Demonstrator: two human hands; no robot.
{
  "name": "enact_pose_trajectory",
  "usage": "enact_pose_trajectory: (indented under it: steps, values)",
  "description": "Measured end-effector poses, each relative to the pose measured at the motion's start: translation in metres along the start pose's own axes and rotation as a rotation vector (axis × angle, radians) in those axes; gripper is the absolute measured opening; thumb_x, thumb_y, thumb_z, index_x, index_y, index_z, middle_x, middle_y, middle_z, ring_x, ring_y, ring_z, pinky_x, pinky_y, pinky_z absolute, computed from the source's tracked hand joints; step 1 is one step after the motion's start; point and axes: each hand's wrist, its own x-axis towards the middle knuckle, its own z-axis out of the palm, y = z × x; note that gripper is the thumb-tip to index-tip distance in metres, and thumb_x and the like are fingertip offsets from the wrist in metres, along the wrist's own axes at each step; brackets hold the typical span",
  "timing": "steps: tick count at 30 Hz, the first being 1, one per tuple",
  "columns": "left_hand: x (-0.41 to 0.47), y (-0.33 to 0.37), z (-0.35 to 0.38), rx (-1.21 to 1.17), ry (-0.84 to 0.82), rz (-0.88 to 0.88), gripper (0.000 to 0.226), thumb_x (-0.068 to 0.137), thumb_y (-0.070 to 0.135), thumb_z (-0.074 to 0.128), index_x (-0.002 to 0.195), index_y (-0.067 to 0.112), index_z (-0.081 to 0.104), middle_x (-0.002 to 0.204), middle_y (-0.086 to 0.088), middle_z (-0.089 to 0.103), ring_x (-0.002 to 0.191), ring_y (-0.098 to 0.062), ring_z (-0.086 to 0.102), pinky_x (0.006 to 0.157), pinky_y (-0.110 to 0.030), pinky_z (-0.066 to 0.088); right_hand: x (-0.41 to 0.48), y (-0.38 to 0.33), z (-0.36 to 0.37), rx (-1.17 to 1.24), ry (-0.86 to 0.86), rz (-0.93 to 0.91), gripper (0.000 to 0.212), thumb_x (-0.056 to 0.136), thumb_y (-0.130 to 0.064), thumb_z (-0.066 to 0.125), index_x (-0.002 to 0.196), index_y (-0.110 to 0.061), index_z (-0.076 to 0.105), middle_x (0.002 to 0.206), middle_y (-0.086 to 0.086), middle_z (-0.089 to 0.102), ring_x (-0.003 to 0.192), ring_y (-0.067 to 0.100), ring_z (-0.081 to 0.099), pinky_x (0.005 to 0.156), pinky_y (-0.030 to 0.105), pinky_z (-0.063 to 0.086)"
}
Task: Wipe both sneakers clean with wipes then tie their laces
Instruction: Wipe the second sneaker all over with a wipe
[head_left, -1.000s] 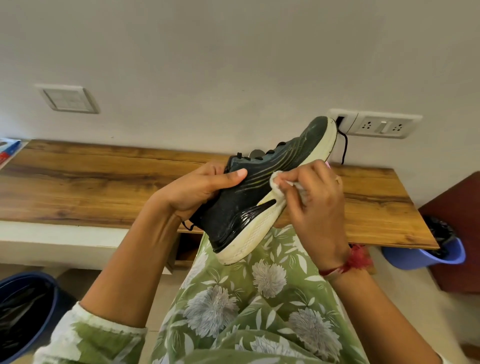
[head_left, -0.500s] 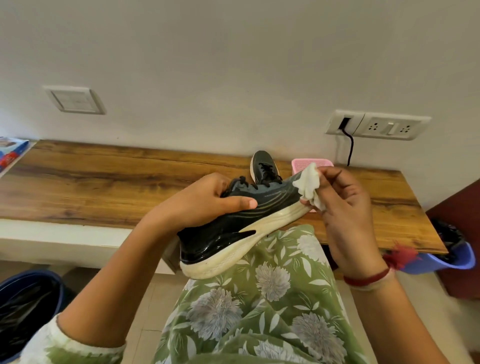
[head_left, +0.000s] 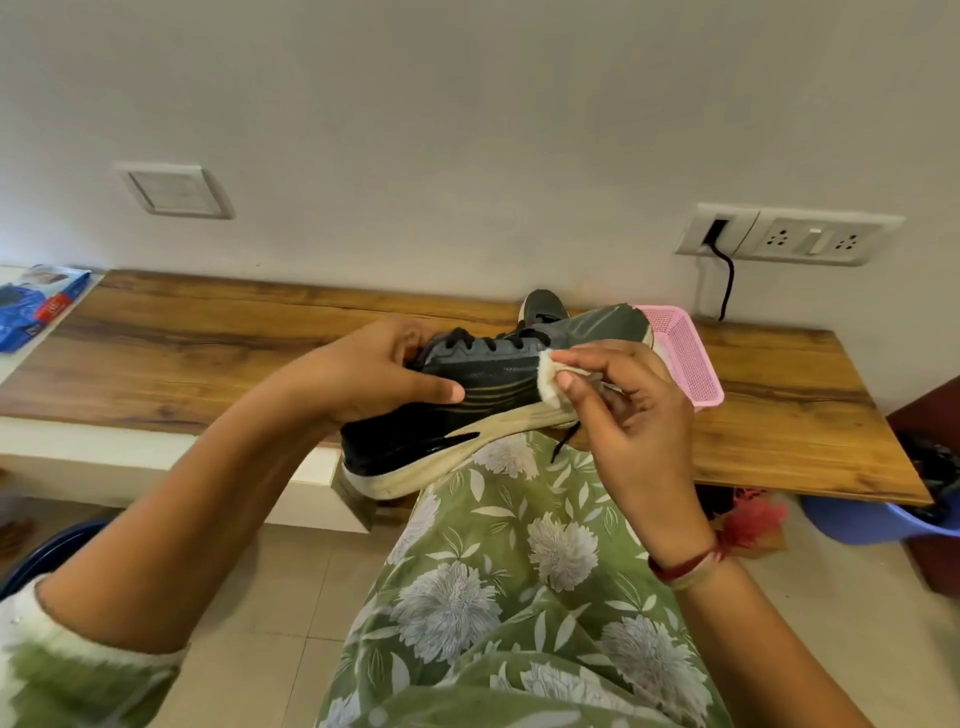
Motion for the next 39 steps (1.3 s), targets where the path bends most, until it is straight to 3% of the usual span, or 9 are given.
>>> enact_pose_trajectory:
  steps: [4,9,15,17,19,24,29,33,39]
  values:
    - [0.002,0.002,0.000,-0.293,-0.050,-0.077,0.032,0.082,-0.005,0.063,0.109,0.012,0.064,0.095,-0.008,0.075,0.093,-0.025,0.071,0.076,-0.031,0.055,0.001,-0.002,0.000,-0.009,0.036,-0.057,0.016,0.087,-0.007,0.065,0.101,-0.013,0.069,0.101,0.003,0.062,0.095,0.011,0.061,0.079,0.025,0.053]
    - [-0.002,0.001,0.012,-0.570,-0.037,0.001,0.049,0.072,-0.002,0.065,0.119,0.004,0.059,0.103,-0.014,0.072,0.092,-0.026,0.071,0.073,-0.030,0.058,0.004,-0.014,0.005,-0.221,0.103,-0.249,0.017,0.086,-0.001,0.066,0.102,-0.006,0.069,0.104,0.007,0.062,0.100,0.004,0.056,0.086,0.015,0.045]
    - [-0.002,0.001,0.039,-0.789,-0.113,0.156,0.022,0.077,0.000,0.064,0.097,0.005,0.068,0.091,-0.013,0.069,0.082,-0.022,0.067,0.074,-0.027,0.057,0.005,-0.018,0.020,-0.402,0.065,-0.413,0.022,0.089,-0.004,0.057,0.107,-0.004,0.069,0.105,0.009,0.064,0.098,0.025,0.059,0.085,0.028,0.046]
    - [-0.004,0.007,0.041,-0.795,-0.104,0.147,0.007,0.079,0.017,0.066,0.079,0.014,0.072,0.072,-0.004,0.067,0.062,-0.012,0.064,0.058,-0.019,0.053,0.003,-0.018,0.020,-0.406,0.039,-0.416,0.023,0.090,-0.006,0.057,0.109,-0.003,0.069,0.111,0.010,0.065,0.104,0.026,0.059,0.091,0.030,0.046]
    - [-0.007,0.012,0.042,-0.737,-0.024,0.131,0.030,0.081,0.036,0.063,0.057,0.019,0.067,0.048,0.008,0.053,0.041,-0.003,0.049,0.043,-0.012,0.040,0.003,-0.015,0.016,-0.420,-0.007,-0.417,0.023,0.090,-0.007,0.059,0.111,-0.003,0.069,0.114,0.009,0.065,0.106,0.024,0.059,0.092,0.033,0.047]
    - [0.000,0.010,0.042,-0.675,-0.010,0.101,0.069,0.077,0.073,0.051,0.085,0.006,0.067,0.066,-0.004,0.052,0.058,-0.019,0.043,0.056,-0.023,0.038,-0.004,-0.007,0.015,-0.487,-0.056,-0.506,0.023,0.087,0.002,0.061,0.108,-0.003,0.070,0.108,0.009,0.069,0.097,0.025,0.062,0.081,0.041,0.052]
    - [0.000,0.014,0.049,-0.757,-0.054,0.084,0.072,0.078,0.075,0.041,0.086,0.009,0.068,0.075,-0.006,0.063,0.064,-0.017,0.061,0.058,-0.023,0.052,-0.007,-0.004,0.023,-0.636,-0.022,-0.791,0.019,0.094,-0.002,0.057,0.106,0.000,0.071,0.105,0.012,0.070,0.089,0.023,0.064,0.083,0.038,0.051]
    - [-0.003,0.015,0.050,-0.725,-0.063,0.118,0.070,0.079,0.071,0.029,0.068,0.009,0.060,0.052,0.001,0.058,0.043,-0.011,0.055,0.045,-0.014,0.043,0.014,0.009,0.004,-0.780,0.035,-0.654,0.022,0.089,-0.004,0.056,0.106,0.001,0.069,0.102,0.014,0.070,0.091,0.026,0.061,0.084,0.040,0.049]
    - [0.003,0.013,0.055,-0.699,0.002,0.098,0.069,0.079,0.074,0.032,0.063,0.016,0.065,0.055,0.003,0.060,0.046,-0.010,0.056,0.050,-0.022,0.042,0.005,-0.009,0.016,-0.638,0.060,-0.610,0.024,0.093,-0.011,0.051,0.103,0.000,0.070,0.098,0.013,0.071,0.092,0.023,0.059,0.084,0.034,0.047]
